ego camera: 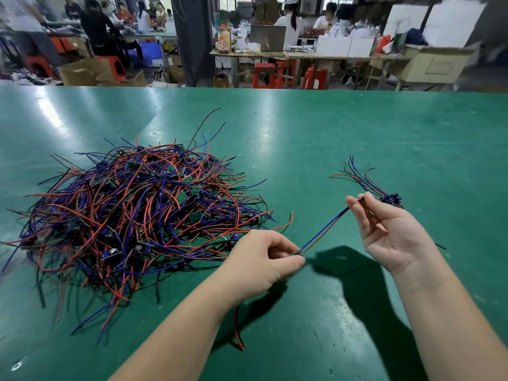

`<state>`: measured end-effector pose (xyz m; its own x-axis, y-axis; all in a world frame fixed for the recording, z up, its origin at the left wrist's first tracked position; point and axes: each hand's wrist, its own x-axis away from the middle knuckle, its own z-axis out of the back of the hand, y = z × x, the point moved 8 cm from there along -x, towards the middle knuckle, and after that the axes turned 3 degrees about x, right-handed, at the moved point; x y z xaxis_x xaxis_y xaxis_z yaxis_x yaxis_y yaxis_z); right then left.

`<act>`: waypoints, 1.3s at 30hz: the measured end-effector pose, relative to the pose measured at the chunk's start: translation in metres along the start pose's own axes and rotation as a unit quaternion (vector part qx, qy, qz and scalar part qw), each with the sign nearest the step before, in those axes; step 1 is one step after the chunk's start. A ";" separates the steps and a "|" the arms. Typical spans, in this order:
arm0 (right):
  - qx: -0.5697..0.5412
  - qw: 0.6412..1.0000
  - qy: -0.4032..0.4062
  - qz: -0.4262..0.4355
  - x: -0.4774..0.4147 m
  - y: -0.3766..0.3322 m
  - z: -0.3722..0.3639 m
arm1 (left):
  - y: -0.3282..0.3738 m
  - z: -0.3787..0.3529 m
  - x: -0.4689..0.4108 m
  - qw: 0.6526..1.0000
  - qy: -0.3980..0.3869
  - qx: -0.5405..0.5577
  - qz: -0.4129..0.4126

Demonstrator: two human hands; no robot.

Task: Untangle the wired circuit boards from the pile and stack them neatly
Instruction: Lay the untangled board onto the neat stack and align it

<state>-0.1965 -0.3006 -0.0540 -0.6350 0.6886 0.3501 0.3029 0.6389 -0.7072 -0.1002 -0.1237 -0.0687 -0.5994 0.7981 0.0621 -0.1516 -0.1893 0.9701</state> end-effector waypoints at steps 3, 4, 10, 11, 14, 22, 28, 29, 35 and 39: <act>-0.004 1.000 0.003 0.001 0.001 0.000 -0.001 | -0.001 0.000 -0.001 1.000 0.000 -0.001 -0.005; -0.003 1.000 0.004 -0.001 0.001 0.000 -0.001 | -0.001 0.001 -0.002 1.000 0.001 -0.004 -0.007; 0.035 0.998 0.036 -0.024 0.001 0.003 0.003 | -0.005 0.001 -0.003 1.000 -0.005 -0.008 -0.001; 0.038 0.998 0.039 -0.024 0.001 0.003 0.004 | -0.005 0.000 -0.003 1.000 -0.010 -0.004 0.000; 0.050 0.997 0.049 -0.018 0.000 0.001 0.006 | -0.005 -0.001 -0.002 1.000 -0.018 -0.002 0.001; 0.030 0.999 0.029 -0.026 -0.005 0.004 0.007 | -0.003 -0.002 0.000 0.999 -0.025 0.015 0.012; 0.039 0.999 -0.027 0.010 -0.002 0.007 -0.006 | 0.008 -0.003 0.004 0.988 -0.023 0.149 0.019; 0.065 0.997 -0.035 0.001 0.000 0.013 -0.009 | 0.009 -0.002 0.004 0.984 -0.012 0.176 0.016; 0.254 0.953 -0.161 -0.036 0.018 0.060 -0.039 | 0.011 0.008 0.002 0.970 0.034 0.241 0.006; 0.296 0.931 -0.200 -0.069 0.025 0.077 -0.044 | 0.013 0.005 0.004 0.978 0.026 0.207 -0.006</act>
<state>-0.1578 -0.2187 -0.0730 -0.8891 0.3550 0.2888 -0.1703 0.3291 -0.9288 -0.1009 -0.1205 -0.0547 -0.6397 0.7671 0.0491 0.1661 0.0755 0.9832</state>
